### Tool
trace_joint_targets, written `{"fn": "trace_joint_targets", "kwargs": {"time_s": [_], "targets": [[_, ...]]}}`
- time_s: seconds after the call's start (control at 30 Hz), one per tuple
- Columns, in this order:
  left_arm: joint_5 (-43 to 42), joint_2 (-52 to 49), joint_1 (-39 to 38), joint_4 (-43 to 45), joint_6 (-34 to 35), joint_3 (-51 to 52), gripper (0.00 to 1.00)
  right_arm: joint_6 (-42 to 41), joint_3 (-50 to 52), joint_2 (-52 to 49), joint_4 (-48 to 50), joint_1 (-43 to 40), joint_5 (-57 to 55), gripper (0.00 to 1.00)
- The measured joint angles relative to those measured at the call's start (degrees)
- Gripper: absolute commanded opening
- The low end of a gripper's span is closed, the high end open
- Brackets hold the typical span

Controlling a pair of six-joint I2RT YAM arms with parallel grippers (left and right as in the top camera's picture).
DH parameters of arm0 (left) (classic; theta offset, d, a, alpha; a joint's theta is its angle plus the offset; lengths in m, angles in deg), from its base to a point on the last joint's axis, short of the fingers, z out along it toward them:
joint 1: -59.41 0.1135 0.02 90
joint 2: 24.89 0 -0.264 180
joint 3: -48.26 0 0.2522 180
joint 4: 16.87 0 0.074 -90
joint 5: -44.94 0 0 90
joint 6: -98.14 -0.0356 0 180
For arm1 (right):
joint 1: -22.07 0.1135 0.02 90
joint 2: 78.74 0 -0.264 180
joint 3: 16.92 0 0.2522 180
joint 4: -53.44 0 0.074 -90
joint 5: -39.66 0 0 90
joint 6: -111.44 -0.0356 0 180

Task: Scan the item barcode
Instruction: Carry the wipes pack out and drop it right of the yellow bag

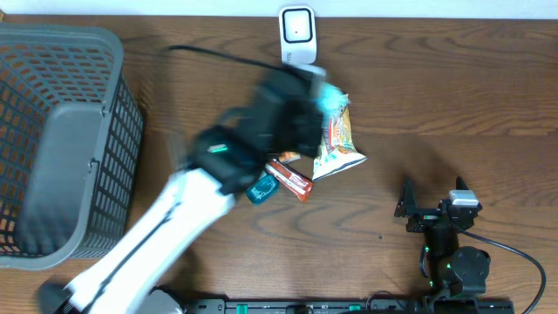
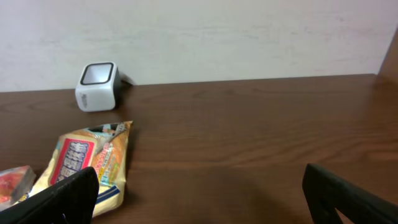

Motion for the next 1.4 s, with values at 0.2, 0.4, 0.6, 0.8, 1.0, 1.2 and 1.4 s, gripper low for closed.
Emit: {"fn": "trace_joint_targets", "kwargs": {"time_s": [0.2,0.4,0.6,0.8,1.0,1.2,1.4], "targets": [[0.3,-14.9,-6.0,10.7,1.0,0.3,0.07,0.0,0.0,0.0,0.0,0.0,0.0,0.99],[-2.2,-25.6,-7.9,22.8,3.7,0.5,0.07,0.0,0.0,0.0,0.0,0.0,0.0,0.99],[-3.5,-29.1,-8.2,21.2,6.0,0.5,0.81,0.0,0.0,0.0,0.0,0.0,0.0,0.99],[-3.5,-28.6,-8.2,19.3,6.2,0.5,0.99,0.0,0.0,0.0,0.0,0.0,0.0,0.99],[2.1,-19.9,-8.2,13.5,-0.1,0.5,0.98,0.0,0.0,0.0,0.0,0.0,0.0,0.99],[15.6,-2.1,-7.4,7.8,-7.3,-0.5,0.98,0.0,0.0,0.0,0.0,0.0,0.0,0.99],[25.7,12.7,0.2,3.4,-8.3,-1.5,0.98,0.0,0.0,0.0,0.0,0.0,0.0,0.99]]}}
